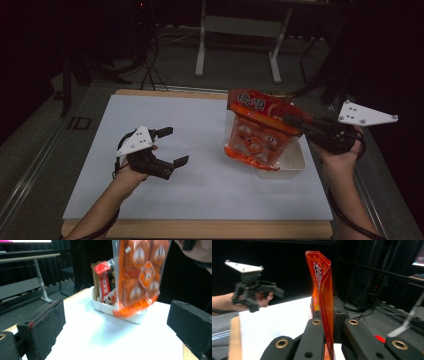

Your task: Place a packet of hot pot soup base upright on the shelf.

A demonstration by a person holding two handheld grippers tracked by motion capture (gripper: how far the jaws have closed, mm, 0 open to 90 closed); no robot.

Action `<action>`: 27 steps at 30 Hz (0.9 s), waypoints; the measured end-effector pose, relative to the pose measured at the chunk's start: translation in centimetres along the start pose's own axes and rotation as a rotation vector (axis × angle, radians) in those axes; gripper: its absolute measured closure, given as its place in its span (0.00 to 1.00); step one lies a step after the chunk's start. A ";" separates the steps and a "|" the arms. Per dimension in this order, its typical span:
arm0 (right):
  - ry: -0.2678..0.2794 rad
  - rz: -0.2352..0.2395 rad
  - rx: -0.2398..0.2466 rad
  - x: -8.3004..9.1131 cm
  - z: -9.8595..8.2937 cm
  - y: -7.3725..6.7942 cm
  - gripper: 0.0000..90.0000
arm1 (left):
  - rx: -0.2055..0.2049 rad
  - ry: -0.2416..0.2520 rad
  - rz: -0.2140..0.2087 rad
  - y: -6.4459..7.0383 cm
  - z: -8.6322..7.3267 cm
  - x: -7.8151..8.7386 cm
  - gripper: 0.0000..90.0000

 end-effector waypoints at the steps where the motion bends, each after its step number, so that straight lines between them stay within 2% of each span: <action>1: 0.000 0.000 0.000 0.0 0.0 0.0 1.00 | 0.000 0.000 0.000 0.0 0.0 0.0 0.03; 2: 0.002 -0.027 -0.001 0.5 0.2 0.9 1.00 | 0.011 -0.005 -0.007 0.1 -0.6 0.1 0.03; 14: 0.021 -0.104 -0.027 3.3 -0.1 4.3 1.00 | 0.058 -0.020 -0.012 0.4 -3.4 0.9 0.03; 20: 0.008 -0.135 -0.030 4.3 -0.6 5.4 1.00 | 0.065 -0.042 -0.003 0.5 -4.7 1.3 0.03; 27: -0.013 -0.158 -0.043 4.3 -1.4 6.5 1.00 | 0.088 -0.055 -0.010 1.1 -5.9 1.6 0.03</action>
Point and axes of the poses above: each handheld gripper's, and its own axes: x roughly backward along the jaws, z roughly out of its top, y roughly to its right, the point moved 7 cm from there along -x, roughly forward along the jaws, and after that the axes turned 10 degrees about -x, right-handed, at the moved point
